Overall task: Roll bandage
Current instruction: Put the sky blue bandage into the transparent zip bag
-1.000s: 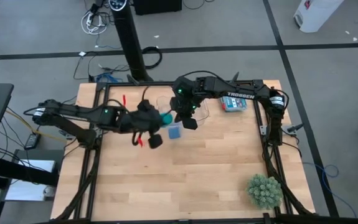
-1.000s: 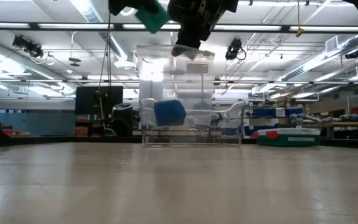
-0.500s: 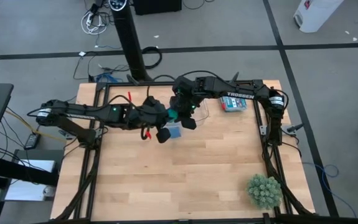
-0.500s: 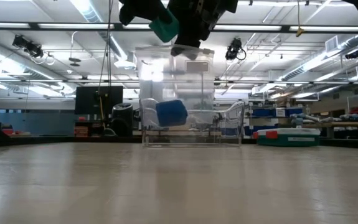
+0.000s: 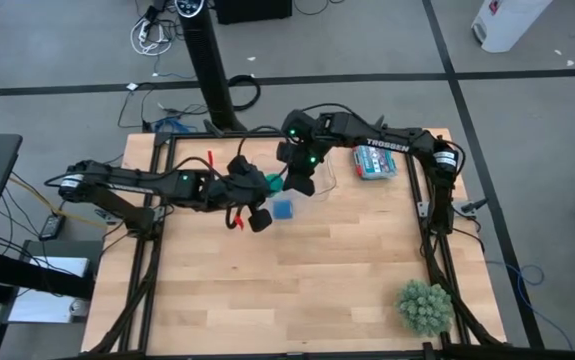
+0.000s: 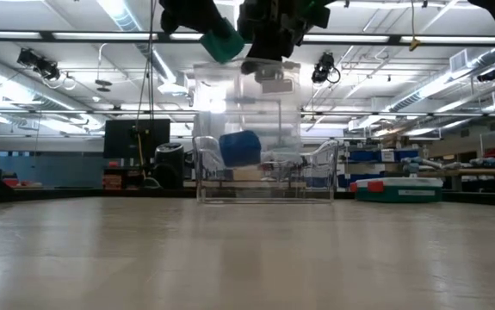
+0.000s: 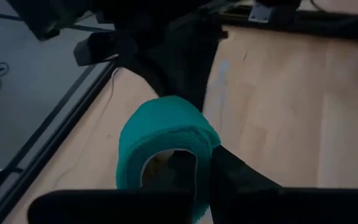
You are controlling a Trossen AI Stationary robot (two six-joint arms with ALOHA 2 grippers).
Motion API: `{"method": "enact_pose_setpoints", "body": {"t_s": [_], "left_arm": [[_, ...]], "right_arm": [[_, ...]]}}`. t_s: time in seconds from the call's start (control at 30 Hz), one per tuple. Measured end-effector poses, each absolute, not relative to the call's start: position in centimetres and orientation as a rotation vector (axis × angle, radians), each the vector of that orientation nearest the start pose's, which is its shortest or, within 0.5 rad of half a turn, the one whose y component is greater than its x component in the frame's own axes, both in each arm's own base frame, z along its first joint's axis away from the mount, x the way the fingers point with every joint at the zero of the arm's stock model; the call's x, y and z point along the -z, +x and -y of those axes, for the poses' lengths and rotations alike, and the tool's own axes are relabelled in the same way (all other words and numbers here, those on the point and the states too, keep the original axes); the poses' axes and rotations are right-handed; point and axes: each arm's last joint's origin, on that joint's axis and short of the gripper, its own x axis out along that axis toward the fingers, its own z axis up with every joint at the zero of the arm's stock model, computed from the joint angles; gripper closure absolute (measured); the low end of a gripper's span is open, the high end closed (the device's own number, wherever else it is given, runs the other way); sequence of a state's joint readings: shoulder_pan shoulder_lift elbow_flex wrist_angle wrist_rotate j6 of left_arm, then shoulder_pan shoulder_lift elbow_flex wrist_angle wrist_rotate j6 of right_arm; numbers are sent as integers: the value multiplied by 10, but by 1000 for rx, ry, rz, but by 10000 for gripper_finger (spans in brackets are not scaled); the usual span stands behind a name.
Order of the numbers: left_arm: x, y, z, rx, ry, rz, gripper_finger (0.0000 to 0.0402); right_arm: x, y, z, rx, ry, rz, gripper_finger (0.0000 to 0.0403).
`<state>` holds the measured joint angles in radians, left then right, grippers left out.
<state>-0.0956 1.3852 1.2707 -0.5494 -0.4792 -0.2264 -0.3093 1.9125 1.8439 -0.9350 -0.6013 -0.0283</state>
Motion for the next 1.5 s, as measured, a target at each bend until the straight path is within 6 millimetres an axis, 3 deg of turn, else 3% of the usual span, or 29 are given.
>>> {"method": "enact_pose_setpoints", "body": {"t_s": [0.3, 0.97, 1.3, 1.5], "left_arm": [[-332, 300, 14, -473, 15, -541, 376], [-330, 301, 25, -466, 31, -539, 376], [-309, 315, 39, -416, 66, -617, 376], [-294, 325, 44, -385, 74, -661, 376]], "right_arm": [[-318, 395, 92, -337, 409, -912, 403], [-320, 394, 106, -278, 562, -897, 403], [-315, 391, 95, -277, 540, -971, 403], [-310, 389, 86, -260, 385, -1035, 403]]}}
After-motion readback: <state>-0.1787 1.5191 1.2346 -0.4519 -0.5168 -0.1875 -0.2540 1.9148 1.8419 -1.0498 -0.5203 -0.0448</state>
